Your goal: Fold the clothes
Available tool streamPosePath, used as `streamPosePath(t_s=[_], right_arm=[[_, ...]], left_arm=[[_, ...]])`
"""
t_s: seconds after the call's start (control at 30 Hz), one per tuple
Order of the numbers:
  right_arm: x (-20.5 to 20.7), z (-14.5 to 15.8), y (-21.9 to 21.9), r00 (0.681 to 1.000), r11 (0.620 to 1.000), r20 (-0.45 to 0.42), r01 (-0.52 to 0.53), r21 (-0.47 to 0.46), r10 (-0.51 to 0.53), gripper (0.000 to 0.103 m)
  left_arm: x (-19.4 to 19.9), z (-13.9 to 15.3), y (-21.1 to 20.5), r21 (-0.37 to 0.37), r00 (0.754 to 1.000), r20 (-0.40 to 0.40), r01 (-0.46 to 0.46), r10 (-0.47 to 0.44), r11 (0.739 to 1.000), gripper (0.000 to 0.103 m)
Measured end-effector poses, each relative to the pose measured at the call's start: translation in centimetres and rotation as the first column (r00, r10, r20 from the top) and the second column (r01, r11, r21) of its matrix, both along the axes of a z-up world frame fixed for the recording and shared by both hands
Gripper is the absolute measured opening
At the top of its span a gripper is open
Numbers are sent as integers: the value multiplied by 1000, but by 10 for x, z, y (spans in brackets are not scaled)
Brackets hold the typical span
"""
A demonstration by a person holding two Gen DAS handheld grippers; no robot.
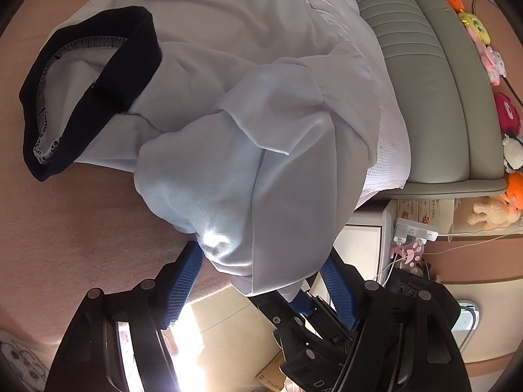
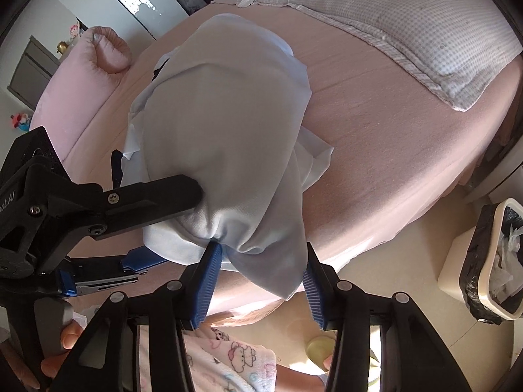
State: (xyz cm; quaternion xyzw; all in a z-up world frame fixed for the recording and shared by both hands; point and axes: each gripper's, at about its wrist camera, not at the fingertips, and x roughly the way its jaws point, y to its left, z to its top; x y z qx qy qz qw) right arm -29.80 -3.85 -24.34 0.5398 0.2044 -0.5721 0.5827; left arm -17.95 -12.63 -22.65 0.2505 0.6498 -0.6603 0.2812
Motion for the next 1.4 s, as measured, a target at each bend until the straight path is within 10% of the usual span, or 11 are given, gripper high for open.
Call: streamPosePath(t_s=[0.2, 0.57, 1.4], right_arm=[[24, 2, -6, 999, 1000, -38, 9, -6, -9, 20], [35, 25, -2, 997, 997, 80, -8, -71, 13, 15], [148, 83, -25, 966, 969, 106, -225, -106, 236, 15]], left_arm=[[-2, 8, 6, -30, 1000, 0, -3, 3, 1000, 48], [32, 31, 2, -88, 1000, 4, -9, 9, 996, 27], [146, 80, 6, -192, 992, 27, -112, 120, 975, 23]])
